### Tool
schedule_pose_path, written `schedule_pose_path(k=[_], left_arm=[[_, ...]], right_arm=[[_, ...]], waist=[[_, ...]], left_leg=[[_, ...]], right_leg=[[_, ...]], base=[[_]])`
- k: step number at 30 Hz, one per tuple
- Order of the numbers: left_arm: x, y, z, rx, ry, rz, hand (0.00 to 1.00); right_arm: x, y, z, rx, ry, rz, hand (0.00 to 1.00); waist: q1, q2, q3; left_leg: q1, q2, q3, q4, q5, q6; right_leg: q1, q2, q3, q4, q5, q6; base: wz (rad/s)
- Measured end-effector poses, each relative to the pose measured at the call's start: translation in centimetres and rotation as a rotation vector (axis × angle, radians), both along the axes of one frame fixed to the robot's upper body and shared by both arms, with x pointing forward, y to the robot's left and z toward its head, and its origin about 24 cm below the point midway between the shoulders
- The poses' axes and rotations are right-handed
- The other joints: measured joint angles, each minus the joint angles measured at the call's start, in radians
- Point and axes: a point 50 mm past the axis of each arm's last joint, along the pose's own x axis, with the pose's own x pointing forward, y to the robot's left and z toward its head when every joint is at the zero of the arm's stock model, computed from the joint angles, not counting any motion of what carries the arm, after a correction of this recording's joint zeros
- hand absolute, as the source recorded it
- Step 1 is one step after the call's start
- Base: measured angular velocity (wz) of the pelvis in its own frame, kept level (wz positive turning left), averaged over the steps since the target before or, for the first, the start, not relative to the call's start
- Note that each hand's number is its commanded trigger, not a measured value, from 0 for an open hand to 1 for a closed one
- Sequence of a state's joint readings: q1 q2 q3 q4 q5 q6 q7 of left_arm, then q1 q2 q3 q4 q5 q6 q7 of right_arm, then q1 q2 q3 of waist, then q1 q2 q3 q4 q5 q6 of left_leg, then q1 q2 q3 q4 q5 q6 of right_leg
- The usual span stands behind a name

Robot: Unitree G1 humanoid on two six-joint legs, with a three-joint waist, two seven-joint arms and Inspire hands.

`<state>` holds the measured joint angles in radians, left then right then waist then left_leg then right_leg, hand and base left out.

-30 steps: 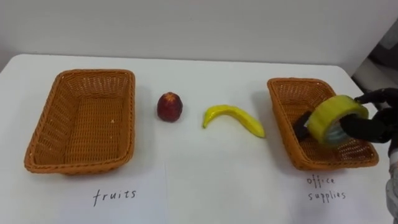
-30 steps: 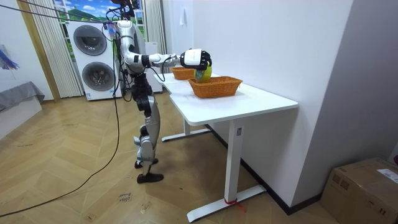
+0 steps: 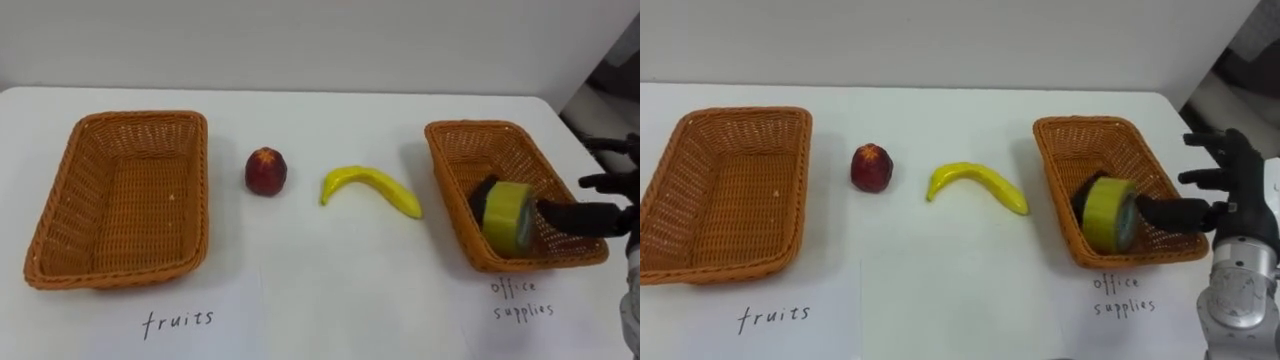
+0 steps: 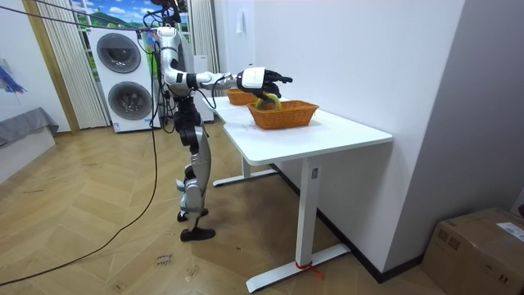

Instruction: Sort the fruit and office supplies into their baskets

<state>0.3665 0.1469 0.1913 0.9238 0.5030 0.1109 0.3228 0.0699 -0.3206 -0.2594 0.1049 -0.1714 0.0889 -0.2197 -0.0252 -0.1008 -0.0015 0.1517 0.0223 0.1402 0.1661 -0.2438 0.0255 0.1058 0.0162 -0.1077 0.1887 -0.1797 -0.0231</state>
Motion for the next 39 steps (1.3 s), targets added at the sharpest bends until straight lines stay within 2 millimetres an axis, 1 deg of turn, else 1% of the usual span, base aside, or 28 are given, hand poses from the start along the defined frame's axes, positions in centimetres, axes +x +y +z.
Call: schedule_pose_path(k=[6,10,12,14,18,20,22,25,30,36,39], left_arm=[[-0.1,0.0,0.0,0.003,0.012,0.004,0.00],[-0.1,0.0,0.0,0.003,0.011,0.004,0.00],[-0.1,0.0,0.0,0.004,0.010,0.004,0.00],[-0.1,0.0,0.0,0.004,0.010,0.004,0.00],[-0.1,0.0,0.0,0.003,0.011,0.005,0.00],[-0.1,0.0,0.0,0.002,0.010,0.006,0.00],[-0.1,0.0,0.0,0.001,0.011,0.007,0.00],[-0.1,0.0,0.0,0.001,0.010,0.006,0.00],[0.0,0.0,0.0,0.001,0.007,0.004,0.00],[0.0,0.0,0.0,-0.002,0.001,0.002,0.00],[0.2,0.0,0.0,-0.003,-0.010,0.002,0.00]], right_arm=[[0.0,0.0,0.0,0.000,-0.002,0.001,0.00],[0.1,0.2,0.4,-0.004,-0.016,0.010,0.00],[0.2,0.3,0.7,-0.007,-0.027,0.016,0.00],[0.2,0.3,0.9,-0.009,-0.034,0.021,0.00],[0.3,0.4,0.8,-0.001,-0.028,0.033,0.00],[0.3,0.4,0.8,0.001,-0.025,0.039,0.00],[0.3,0.4,0.8,0.001,-0.024,0.040,0.00],[0.4,0.6,1.1,-0.001,-0.033,0.053,0.00],[0.5,0.9,2.1,-0.013,-0.072,0.071,0.00],[0.5,1.0,2.1,0.031,-0.090,0.072,0.00],[0.6,1.0,2.2,0.040,-0.101,0.068,0.00]], waist=[[0.003,0.005,-0.0002],[0.003,0.014,-0.0027],[0.003,0.015,-0.0050],[0.002,0.017,-0.0056],[0.002,0.010,-0.0063],[0.003,0.005,-0.0050],[0.004,-0.001,-0.0017],[0.004,-0.010,-0.0022],[0.003,-0.014,-0.0039],[0.006,-0.013,-0.0030],[0.013,-0.012,-0.0025]], left_leg=[[0.000,0.000,0.001,0.001,0.000,0.000],[0.000,0.000,0.001,0.001,0.000,0.000],[0.000,0.000,0.001,0.000,0.000,0.000],[0.000,0.000,0.001,0.000,0.000,0.000],[0.000,0.001,0.001,0.001,0.000,0.000],[0.000,0.000,0.001,0.001,0.000,0.000],[0.000,0.000,0.000,0.000,0.000,0.000],[0.000,0.000,-0.001,0.000,0.000,0.000],[0.000,0.000,-0.001,0.000,0.000,0.000],[0.002,0.001,0.001,0.001,0.000,0.000],[0.000,0.001,-0.002,0.000,0.000,0.000]], right_leg=[[-0.001,0.000,0.000,0.001,0.000,0.000],[-0.001,0.000,0.000,0.001,0.000,0.000],[-0.001,0.000,-0.001,0.001,0.000,0.000],[-0.001,0.000,-0.002,0.001,0.000,0.000],[0.000,0.000,-0.003,0.001,0.000,0.000],[0.000,-0.001,-0.004,0.001,0.000,0.000],[-0.001,-0.001,-0.004,0.001,0.000,0.000],[-0.003,0.000,-0.003,0.001,0.000,0.000],[-0.001,0.000,-0.003,0.001,0.000,0.000],[0.001,-0.001,-0.005,0.001,0.000,0.000],[-0.001,-0.001,-0.005,0.002,0.000,0.000]], base=[[0.00],[0.00],[0.00],[0.00],[0.00],[0.00],[0.00],[0.00],[0.00],[0.00],[0.00]])
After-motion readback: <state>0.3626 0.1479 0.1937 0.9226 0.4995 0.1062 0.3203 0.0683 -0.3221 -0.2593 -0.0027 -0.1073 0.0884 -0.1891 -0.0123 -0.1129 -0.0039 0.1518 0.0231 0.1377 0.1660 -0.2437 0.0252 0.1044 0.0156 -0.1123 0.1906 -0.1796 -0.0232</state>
